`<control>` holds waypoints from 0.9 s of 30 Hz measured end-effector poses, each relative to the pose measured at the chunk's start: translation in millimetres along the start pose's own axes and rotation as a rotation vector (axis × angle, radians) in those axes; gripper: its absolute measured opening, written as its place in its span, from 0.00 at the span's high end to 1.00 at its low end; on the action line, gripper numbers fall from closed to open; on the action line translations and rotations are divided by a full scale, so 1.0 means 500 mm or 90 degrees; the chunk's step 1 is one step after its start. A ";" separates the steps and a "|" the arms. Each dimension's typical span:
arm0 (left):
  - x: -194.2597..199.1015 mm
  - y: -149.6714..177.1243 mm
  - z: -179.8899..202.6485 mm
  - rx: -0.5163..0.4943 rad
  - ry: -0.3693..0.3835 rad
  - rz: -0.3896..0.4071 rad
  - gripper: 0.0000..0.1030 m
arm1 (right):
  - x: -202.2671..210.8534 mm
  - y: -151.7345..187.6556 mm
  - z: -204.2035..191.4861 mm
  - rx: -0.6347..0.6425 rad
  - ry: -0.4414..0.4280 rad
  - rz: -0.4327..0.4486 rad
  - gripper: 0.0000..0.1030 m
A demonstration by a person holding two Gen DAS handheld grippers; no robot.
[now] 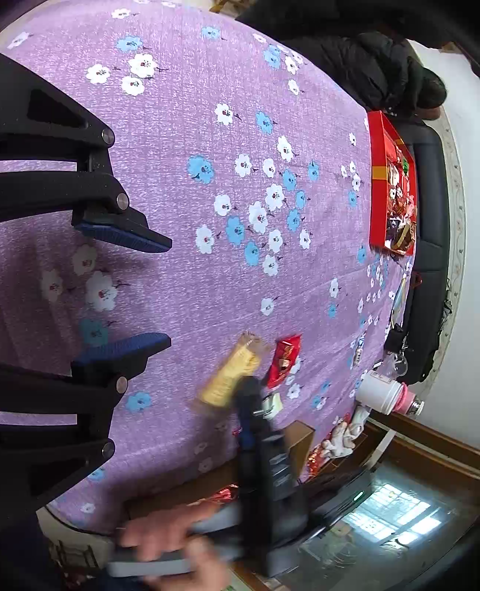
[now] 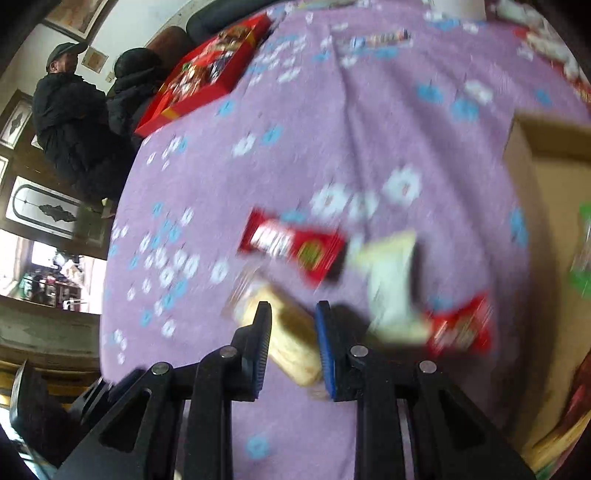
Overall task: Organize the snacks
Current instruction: 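Grasp the clear-wrapped yellow cake bar with the left gripper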
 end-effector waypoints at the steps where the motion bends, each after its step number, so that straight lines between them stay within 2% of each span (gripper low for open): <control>1: 0.000 -0.006 -0.001 0.001 0.003 0.001 0.53 | 0.000 0.018 -0.009 -0.003 -0.011 -0.006 0.78; 3: 0.000 -0.015 -0.001 0.001 0.011 0.002 0.53 | -0.007 0.057 -0.031 -0.005 -0.052 -0.030 0.77; 5: -0.003 -0.025 0.004 0.001 0.024 -0.001 0.48 | -0.005 0.089 -0.044 -0.001 -0.078 -0.047 0.77; 6: -0.004 -0.030 0.007 0.001 0.028 -0.002 0.40 | 0.006 0.096 -0.042 0.000 -0.071 -0.036 0.77; 7: -0.006 -0.034 0.013 -0.001 0.032 -0.002 0.36 | 0.017 0.097 -0.038 -0.001 -0.063 -0.024 0.77; 12: -0.035 -0.056 0.061 -0.025 0.055 -0.034 0.34 | 0.088 0.100 0.015 -0.029 -0.011 0.043 0.77; 14: -0.055 -0.067 0.087 -0.027 0.063 -0.052 0.26 | 0.111 0.110 0.035 -0.038 0.000 0.058 0.77; 15: -0.066 -0.071 0.098 -0.028 0.053 -0.059 0.22 | 0.119 0.114 0.044 -0.041 0.005 0.063 0.77; 17: -0.088 -0.080 0.119 -0.029 0.041 -0.076 0.21 | 0.137 0.117 0.063 -0.046 0.012 0.072 0.77; 18: -0.103 -0.085 0.130 -0.036 0.017 -0.088 0.19 | 0.143 0.118 0.069 -0.045 0.017 0.077 0.77; 20: -0.126 -0.091 0.138 -0.039 -0.022 -0.098 0.19 | 0.162 0.123 0.083 -0.044 0.030 0.087 0.76; 23: -0.157 -0.096 0.140 -0.027 -0.052 -0.106 0.19 | 0.196 0.134 0.100 -0.043 0.040 0.106 0.72; 24: -0.160 -0.096 0.139 -0.030 -0.070 -0.098 0.24 | 0.203 0.137 0.104 -0.042 0.044 0.109 0.72; 25: -0.159 -0.096 0.139 -0.038 -0.080 -0.088 0.37 | 0.207 0.138 0.106 -0.041 0.048 0.113 0.72; 27: -0.158 -0.097 0.142 -0.057 -0.100 -0.077 0.50 | 0.216 0.136 0.109 -0.036 0.050 0.118 0.72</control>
Point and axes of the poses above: each gripper's, at about its wrist camera, not at the fingertips, and x roughly against the way its jaws point, z to its right, y to its underside, the point moved 4 cm from there along -x, roughly the way its jaws point, and after that the axes turned 5 degrees about -z, right-handed, at the moved point
